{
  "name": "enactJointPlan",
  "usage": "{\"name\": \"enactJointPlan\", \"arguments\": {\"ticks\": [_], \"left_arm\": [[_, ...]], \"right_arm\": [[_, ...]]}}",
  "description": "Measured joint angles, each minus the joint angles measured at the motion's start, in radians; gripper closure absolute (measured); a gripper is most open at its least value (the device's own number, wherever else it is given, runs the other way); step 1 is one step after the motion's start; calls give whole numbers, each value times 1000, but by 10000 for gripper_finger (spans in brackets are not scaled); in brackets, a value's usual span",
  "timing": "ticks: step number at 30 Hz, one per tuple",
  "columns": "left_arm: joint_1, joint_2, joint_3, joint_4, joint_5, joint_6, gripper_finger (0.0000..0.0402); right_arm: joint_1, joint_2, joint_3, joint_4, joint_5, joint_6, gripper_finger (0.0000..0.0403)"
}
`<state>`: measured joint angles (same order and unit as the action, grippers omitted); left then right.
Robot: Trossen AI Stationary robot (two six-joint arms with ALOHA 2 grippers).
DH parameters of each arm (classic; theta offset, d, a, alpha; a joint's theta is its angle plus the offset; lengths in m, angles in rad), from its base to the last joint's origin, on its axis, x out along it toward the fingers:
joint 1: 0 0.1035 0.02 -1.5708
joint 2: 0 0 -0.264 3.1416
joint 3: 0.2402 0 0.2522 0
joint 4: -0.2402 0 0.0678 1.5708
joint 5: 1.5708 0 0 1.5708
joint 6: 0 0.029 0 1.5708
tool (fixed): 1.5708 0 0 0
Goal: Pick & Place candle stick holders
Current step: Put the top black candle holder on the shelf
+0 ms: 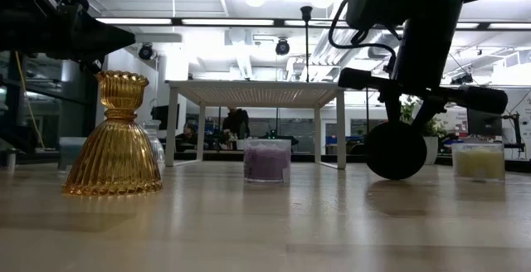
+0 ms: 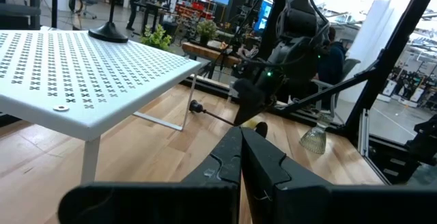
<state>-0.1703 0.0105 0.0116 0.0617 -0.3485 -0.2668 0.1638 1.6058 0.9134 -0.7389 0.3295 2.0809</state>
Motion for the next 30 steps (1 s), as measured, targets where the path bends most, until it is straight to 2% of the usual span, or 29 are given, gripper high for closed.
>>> {"name": "enactJointPlan", "arguments": {"ticks": [11, 15, 18, 26, 30], "left_arm": [[0, 0, 0, 0, 0, 0, 401], [0, 0, 0, 0, 0, 0, 401], [0, 0, 0, 0, 0, 0, 401], [0, 0, 0, 0, 0, 0, 401], [0, 0, 0, 0, 0, 0, 401]], "right_arm": [[-5, -5, 0, -6, -20, 17, 366], [-22, -5, 0, -5, -33, 11, 354], [-37, -5, 0, -4, -49, -9, 323], [-42, -5, 0, -39, -63, 11, 204], [-62, -5, 0, -58, -40, -40, 188]]}}
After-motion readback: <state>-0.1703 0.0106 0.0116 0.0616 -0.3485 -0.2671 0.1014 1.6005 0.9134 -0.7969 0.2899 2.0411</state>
